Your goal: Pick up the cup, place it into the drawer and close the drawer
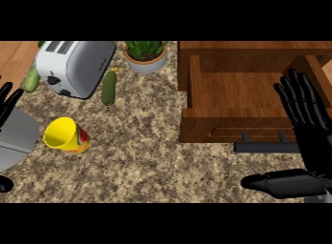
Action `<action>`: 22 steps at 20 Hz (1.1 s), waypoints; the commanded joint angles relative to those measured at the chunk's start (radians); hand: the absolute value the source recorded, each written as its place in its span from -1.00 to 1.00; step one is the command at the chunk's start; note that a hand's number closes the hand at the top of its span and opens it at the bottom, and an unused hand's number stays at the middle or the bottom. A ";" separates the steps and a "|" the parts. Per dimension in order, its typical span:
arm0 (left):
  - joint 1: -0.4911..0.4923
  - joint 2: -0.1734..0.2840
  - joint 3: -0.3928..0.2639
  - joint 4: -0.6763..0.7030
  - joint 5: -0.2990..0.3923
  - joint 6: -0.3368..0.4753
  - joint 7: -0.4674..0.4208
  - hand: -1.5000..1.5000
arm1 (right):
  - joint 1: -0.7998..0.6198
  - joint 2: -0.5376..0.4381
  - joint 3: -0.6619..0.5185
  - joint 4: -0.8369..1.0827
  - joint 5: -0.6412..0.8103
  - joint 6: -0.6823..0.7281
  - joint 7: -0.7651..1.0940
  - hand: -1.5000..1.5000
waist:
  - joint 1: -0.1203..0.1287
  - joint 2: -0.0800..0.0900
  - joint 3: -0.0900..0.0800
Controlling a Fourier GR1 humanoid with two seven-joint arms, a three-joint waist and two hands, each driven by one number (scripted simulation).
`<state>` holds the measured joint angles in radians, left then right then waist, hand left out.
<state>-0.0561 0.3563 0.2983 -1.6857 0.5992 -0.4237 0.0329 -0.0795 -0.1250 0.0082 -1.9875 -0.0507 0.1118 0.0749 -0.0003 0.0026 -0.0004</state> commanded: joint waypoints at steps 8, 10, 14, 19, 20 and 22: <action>-0.134 0.076 0.055 0.479 -0.149 -0.152 -0.181 -1.00 | -0.138 -0.037 -0.077 0.077 -0.052 0.035 0.032 -1.00 | -0.003 -0.001 0.000; -0.150 0.068 0.040 0.523 -0.193 -0.130 -0.194 -1.00 | -0.114 -0.015 -0.023 -0.033 -0.014 -0.005 0.130 -1.00 | -0.005 -0.002 0.000; -0.201 0.053 0.020 0.740 -0.333 -0.126 -0.371 -1.00 | -0.191 -0.029 -0.075 0.160 -0.002 0.018 -0.016 -1.00 | -0.006 0.001 0.000; -0.229 0.062 0.013 0.943 -0.445 -0.106 -0.553 -1.00 | -0.161 -0.054 -0.105 0.069 -0.054 0.040 0.059 -1.00 | -0.011 0.000 -0.001; -0.275 0.033 -0.013 1.008 -0.479 -0.088 -0.587 -1.00 | -0.171 -0.033 -0.088 0.134 -0.022 0.034 -0.013 -1.00 | -0.012 0.002 -0.001; -0.267 0.083 0.007 1.101 -0.499 -0.119 -0.673 -1.00 | -0.182 -0.031 -0.090 0.110 -0.034 0.025 0.034 -1.00 | -0.009 0.001 -0.001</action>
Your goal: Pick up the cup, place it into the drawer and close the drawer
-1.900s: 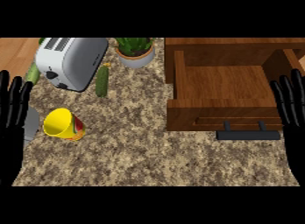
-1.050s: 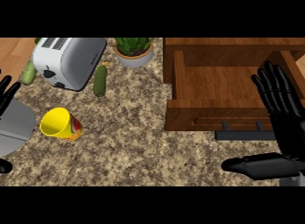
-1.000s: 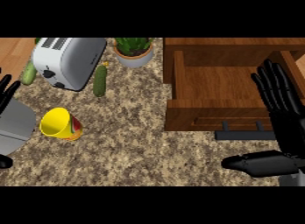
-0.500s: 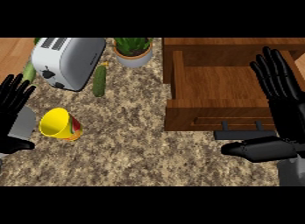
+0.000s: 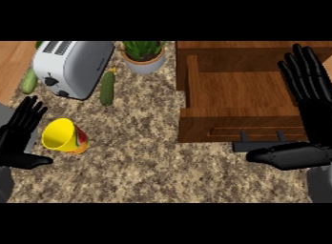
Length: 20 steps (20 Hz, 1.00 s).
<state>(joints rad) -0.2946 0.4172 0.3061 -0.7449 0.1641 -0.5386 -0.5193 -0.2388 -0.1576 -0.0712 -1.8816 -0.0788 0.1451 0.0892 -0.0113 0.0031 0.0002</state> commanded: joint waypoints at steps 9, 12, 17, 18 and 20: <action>-0.102 0.041 -0.023 0.435 -0.152 0.014 -0.352 -1.00 | 0.004 -0.020 -0.030 0.074 -0.017 0.049 -0.068 -1.00 | -0.009 0.006 -0.003; -0.139 0.053 -0.020 0.498 -0.168 0.042 -0.381 -1.00 | -0.026 0.004 -0.002 0.004 -0.017 0.010 0.021 -1.00 | -0.021 0.009 -0.005; -0.143 -0.021 -0.032 0.518 -0.182 0.095 -0.441 -1.00 | -0.083 -0.026 -0.029 0.044 -0.017 0.011 0.039 -1.00 | -0.021 0.012 -0.007; -0.124 0.000 -0.040 0.515 -0.187 0.052 -0.456 -1.00 | -0.144 -0.044 -0.051 0.053 -0.035 0.002 0.086 -1.00 | -0.011 0.009 -0.006; -0.145 0.008 -0.030 0.534 -0.181 0.049 -0.457 -1.00 | -0.071 -0.033 -0.037 0.025 -0.049 0.032 0.050 -1.00 | -0.026 0.011 -0.007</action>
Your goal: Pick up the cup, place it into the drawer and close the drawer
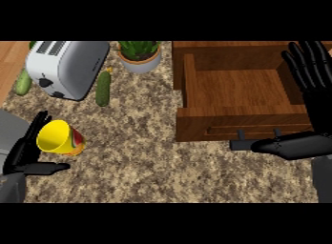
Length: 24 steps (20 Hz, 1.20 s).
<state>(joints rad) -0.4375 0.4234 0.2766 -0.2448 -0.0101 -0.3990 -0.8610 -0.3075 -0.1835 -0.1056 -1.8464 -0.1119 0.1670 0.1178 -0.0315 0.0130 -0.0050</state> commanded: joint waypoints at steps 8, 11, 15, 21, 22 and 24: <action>-0.021 -0.019 -0.001 0.051 -0.018 -0.057 -0.160 -1.00 | 0.021 -0.002 -0.004 -0.011 -0.017 0.018 -0.009 -1.00 | -0.013 0.005 -0.003; -0.035 -0.025 -0.012 0.060 -0.029 -0.072 -0.153 -1.00 | 0.020 0.002 0.009 -0.033 0.004 -0.003 0.027 -1.00 | -0.008 0.002 -0.002; -0.042 -0.013 -0.017 0.059 -0.027 -0.149 -0.151 -1.00 | 0.035 0.030 0.031 -0.046 0.010 -0.012 0.010 -1.00 | -0.009 0.003 -0.002; -0.074 -0.063 -0.010 0.049 0.000 -0.241 -0.134 1.00 | 0.022 -0.013 -0.008 -0.023 -0.015 0.022 0.002 -1.00 | -0.016 0.006 -0.003; -0.052 -0.077 -0.025 0.004 -0.018 -0.174 -0.210 1.00 | 0.047 -0.054 -0.054 -0.018 -0.048 0.055 0.001 -1.00 | -0.011 0.001 -0.001; -0.058 -0.099 -0.017 -0.020 -0.023 -0.027 -0.261 1.00 | 0.017 -0.025 -0.018 -0.020 -0.025 0.028 0.018 -1.00 | -0.013 0.006 -0.003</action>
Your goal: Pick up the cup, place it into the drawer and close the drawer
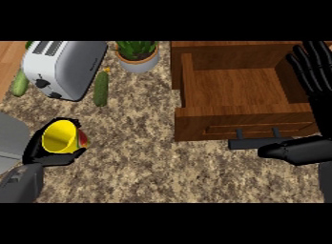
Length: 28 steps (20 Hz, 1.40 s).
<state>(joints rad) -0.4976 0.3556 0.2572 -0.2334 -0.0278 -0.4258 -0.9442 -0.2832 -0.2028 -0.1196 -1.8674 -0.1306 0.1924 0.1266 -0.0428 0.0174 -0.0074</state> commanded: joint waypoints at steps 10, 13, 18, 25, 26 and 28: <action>-0.004 -0.145 0.117 -0.055 0.083 0.260 -0.272 1.00 | -0.022 -0.016 -0.025 -0.001 -0.027 0.005 0.025 -1.00 | 0.011 -0.005 0.002; -0.002 -0.233 0.133 -0.103 0.108 0.314 -0.292 1.00 | 0.013 -0.001 -0.011 0.007 0.008 -0.012 0.014 -1.00 | 0.030 -0.014 0.005; -0.082 -0.225 0.078 -0.167 0.086 0.214 -0.202 1.00 | 0.060 -0.017 -0.030 -0.025 -0.010 0.015 -0.001 -1.00 | 0.031 -0.018 0.007; -0.240 -0.276 0.011 -0.358 0.083 0.283 0.030 1.00 | 0.019 -0.056 -0.092 0.058 -0.039 0.035 -0.021 -1.00 | 0.049 -0.024 0.009; -0.244 -0.322 -0.012 -0.395 0.080 0.311 0.092 1.00 | 0.049 -0.011 -0.034 -0.015 0.013 -0.007 -0.004 -1.00 | 0.051 -0.028 0.009; -0.254 -0.329 -0.045 -0.475 0.081 0.284 0.163 1.00 | -0.035 -0.054 -0.084 0.077 -0.013 0.008 -0.007 -1.00 | 0.061 -0.026 0.009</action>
<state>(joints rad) -0.7125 0.0614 0.2584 -0.5900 0.0511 -0.1393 -0.8930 -0.2803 -0.2350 -0.1728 -1.8384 -0.1329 0.1944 0.1284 0.0072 -0.0065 0.0008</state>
